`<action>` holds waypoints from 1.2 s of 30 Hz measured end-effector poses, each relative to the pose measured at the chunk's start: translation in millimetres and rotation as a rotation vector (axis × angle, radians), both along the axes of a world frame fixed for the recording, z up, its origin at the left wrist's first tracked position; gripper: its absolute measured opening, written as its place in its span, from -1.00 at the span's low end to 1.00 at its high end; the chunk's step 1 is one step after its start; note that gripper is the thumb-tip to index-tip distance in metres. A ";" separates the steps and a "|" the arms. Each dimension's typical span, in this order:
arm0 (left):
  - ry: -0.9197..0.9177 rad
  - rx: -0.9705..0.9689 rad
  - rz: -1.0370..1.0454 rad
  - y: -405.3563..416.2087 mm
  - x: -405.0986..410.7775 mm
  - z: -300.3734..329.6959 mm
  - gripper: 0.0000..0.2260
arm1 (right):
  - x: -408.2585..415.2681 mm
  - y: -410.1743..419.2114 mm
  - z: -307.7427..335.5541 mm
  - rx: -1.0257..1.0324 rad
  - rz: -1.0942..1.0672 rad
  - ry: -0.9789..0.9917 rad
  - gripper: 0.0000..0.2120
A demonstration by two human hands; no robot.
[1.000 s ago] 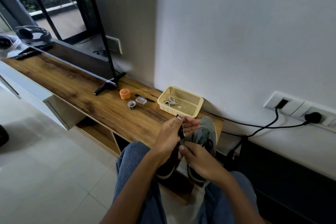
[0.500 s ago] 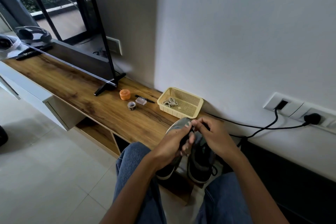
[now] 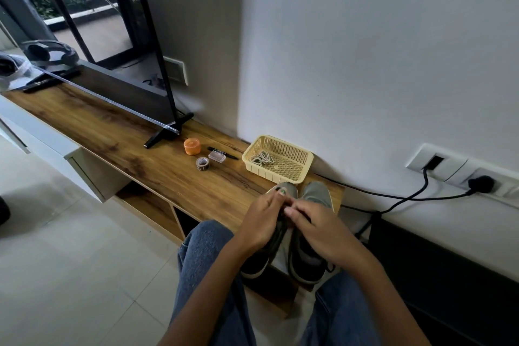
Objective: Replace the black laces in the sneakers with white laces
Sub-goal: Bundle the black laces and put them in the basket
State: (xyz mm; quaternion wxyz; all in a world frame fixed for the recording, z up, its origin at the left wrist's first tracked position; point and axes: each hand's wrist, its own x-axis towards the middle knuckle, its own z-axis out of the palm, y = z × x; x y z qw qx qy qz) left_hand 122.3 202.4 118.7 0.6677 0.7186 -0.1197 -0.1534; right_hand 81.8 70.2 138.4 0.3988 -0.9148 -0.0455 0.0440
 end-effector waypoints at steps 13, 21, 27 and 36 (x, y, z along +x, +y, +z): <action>0.565 -0.798 -0.019 -5.9 2.4 13.4 -0.65 | 16.6 0.1 -13.3 0.124 -0.208 -0.052 -0.72; 0.137 -0.218 0.068 -3.0 6.1 -5.6 -0.63 | 2.1 17.4 -15.5 -0.035 0.033 0.179 -0.73; 0.046 0.034 -0.042 3.1 -5.3 -0.7 -0.56 | 10.7 2.9 17.2 -0.085 -0.066 0.063 -0.78; 0.464 -0.566 -0.090 -0.3 -4.0 11.7 -0.61 | 17.1 -5.7 -3.6 0.178 -0.229 -0.003 -0.67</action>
